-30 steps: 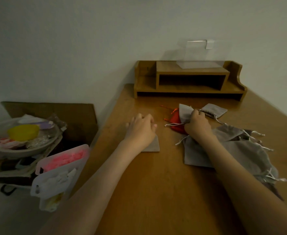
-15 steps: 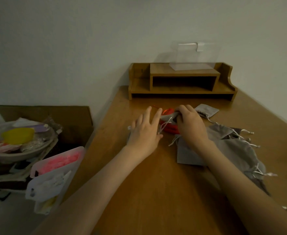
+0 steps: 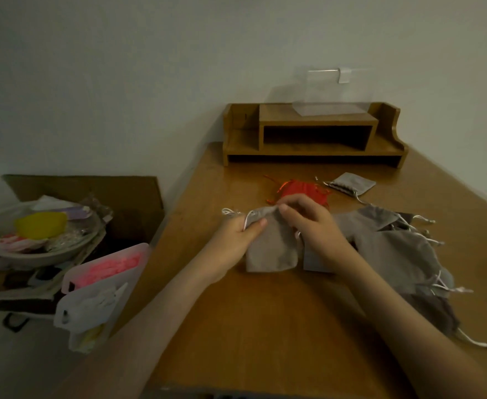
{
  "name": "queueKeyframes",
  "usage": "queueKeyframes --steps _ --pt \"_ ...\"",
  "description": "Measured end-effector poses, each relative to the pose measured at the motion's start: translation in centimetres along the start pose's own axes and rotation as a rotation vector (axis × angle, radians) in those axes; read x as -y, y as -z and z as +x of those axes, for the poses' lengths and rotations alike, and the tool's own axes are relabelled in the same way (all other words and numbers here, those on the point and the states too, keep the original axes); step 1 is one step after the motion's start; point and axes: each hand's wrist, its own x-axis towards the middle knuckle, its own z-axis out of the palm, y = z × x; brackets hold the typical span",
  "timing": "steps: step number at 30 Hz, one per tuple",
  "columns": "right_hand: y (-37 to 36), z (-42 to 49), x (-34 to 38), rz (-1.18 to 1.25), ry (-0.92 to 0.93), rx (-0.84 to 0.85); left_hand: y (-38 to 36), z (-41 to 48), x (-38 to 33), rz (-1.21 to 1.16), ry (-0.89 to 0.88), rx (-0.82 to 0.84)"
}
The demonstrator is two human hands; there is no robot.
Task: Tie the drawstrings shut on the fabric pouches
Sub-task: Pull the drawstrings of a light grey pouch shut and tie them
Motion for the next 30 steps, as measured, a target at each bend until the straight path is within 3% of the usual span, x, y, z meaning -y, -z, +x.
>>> queueKeyframes --steps 2,5,8,10,15,22,30 --pt "-0.2 0.0 -0.9 -0.035 -0.084 0.054 0.5 -0.2 0.8 0.011 0.053 0.021" --pt "-0.4 0.0 -1.5 -0.013 -0.109 0.092 0.9 -0.3 1.1 0.221 0.059 -0.005" --pt "-0.5 0.2 -1.6 -0.014 -0.090 0.077 1.2 0.2 1.6 0.626 -0.139 -0.197" --pt "-0.5 0.2 -1.5 -0.023 -0.072 0.072 1.4 0.3 1.9 0.738 -0.217 -0.291" --pt "-0.5 -0.1 -1.2 0.071 -0.091 0.039 1.3 0.0 1.8 0.692 -0.247 -0.370" --pt "0.0 -0.1 -1.7 0.127 -0.135 -0.010 2.0 0.3 1.6 0.276 0.028 -0.401" --pt "-0.1 -0.2 -1.4 0.177 -0.115 -0.049 2.3 0.2 1.0 0.049 0.071 -0.474"
